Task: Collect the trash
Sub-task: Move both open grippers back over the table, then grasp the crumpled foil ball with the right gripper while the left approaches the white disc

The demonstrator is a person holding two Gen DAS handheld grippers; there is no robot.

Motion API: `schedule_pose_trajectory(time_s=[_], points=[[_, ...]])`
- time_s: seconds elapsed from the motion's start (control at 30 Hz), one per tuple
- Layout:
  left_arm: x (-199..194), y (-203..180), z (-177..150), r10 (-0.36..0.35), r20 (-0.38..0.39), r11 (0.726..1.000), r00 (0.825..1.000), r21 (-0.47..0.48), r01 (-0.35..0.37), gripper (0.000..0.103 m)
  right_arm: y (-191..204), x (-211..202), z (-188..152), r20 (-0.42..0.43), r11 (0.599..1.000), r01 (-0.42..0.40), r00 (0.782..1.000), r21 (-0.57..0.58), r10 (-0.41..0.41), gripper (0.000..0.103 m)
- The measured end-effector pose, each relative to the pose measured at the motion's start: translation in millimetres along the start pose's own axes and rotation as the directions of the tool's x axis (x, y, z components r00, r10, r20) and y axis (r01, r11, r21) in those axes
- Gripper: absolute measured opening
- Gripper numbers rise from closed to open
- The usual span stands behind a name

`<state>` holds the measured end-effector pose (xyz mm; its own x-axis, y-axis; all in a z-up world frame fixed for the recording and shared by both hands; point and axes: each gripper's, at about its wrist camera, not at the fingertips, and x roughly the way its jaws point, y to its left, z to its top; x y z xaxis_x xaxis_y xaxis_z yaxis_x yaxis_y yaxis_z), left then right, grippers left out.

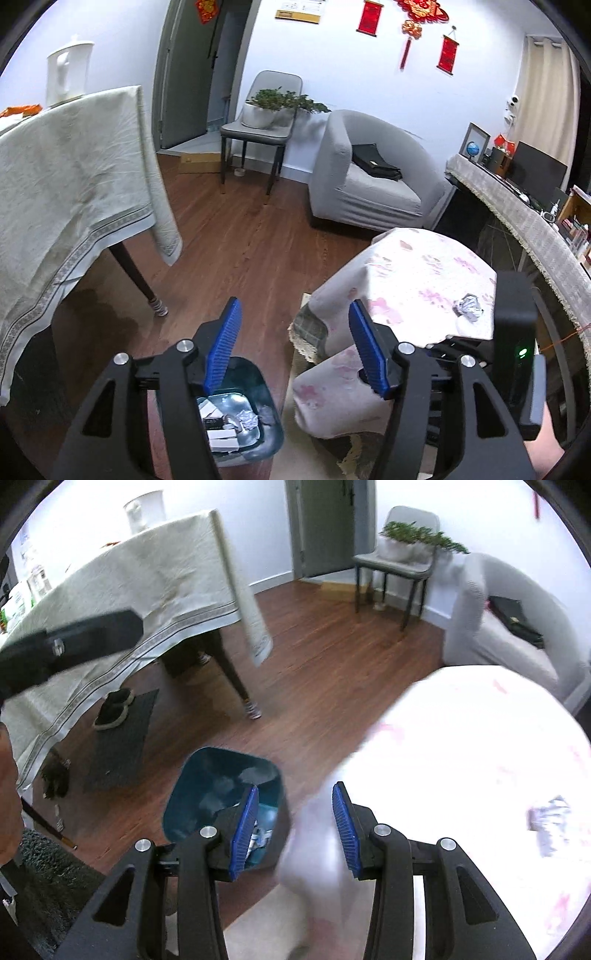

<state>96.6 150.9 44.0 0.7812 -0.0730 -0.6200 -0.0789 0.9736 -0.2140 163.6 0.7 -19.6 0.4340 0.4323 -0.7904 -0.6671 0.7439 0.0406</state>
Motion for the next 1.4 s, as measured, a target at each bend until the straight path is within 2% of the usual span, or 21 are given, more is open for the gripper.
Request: schedule_pose_trajectory(time_s=[0.1, 0.2, 0.43, 0.57, 0.7, 1.0, 1.2, 1.4], points=[[5.8, -13.6, -0.4, -0.012, -0.007, 1.0, 1.0, 0.014, 0.012, 0.068, -19.8, -16.7, -2.9, 0.039, 0.999, 0.041, 0.998, 0.026, -0.042, 0.054], [13.3, -25.9, -1.9, -0.036, -0.019, 0.999, 0.999, 0.02, 0.036, 0.071, -41.9, -32.6, -6.3, 0.071, 0.995, 0.068, 0.995, 0.07, -0.073, 0.055], [28.0, -58.7, -8.6, -0.099, -0.027, 0.992, 0.995, 0.077, 0.101, 0.077, -95.6, -60.0, -22.2, 0.11, 0.97, 0.15, 0.979, 0.189, -0.173, 0.065], [38.3, -81.2, -14.1, -0.109, -0.022, 0.983, 0.994, 0.146, 0.111, 0.08, -124.6, -70.3, -31.2, 0.105, 0.946, 0.201, 0.966, 0.256, -0.234, 0.068], [53.2, -105.5, -21.3, -0.112, -0.038, 0.967, 0.993, 0.224, 0.118, 0.081, -145.4, -72.7, -37.3, 0.098, 0.926, 0.214, 0.962, 0.31, -0.255, 0.071], [83.2, -146.5, -40.9, -0.154, -0.103, 0.931, 0.983, 0.317, 0.179, 0.082, -180.6, -51.1, -46.6, 0.031, 0.898, 0.2, 0.973, 0.393, -0.231, 0.071], [98.3, -163.7, -48.7, -0.181, -0.147, 0.918, 0.972, 0.329, 0.221, 0.082, -195.8, -41.7, -48.9, 0.02, 0.884, 0.169, 0.98, 0.436, -0.197, 0.071], [105.4, -179.0, -57.0, -0.186, -0.18, 0.907, 0.966, 0.347, 0.239, 0.082, -203.6, -35.3, -51.0, 0.009, 0.883, 0.141, 0.987, 0.447, -0.162, 0.055]])
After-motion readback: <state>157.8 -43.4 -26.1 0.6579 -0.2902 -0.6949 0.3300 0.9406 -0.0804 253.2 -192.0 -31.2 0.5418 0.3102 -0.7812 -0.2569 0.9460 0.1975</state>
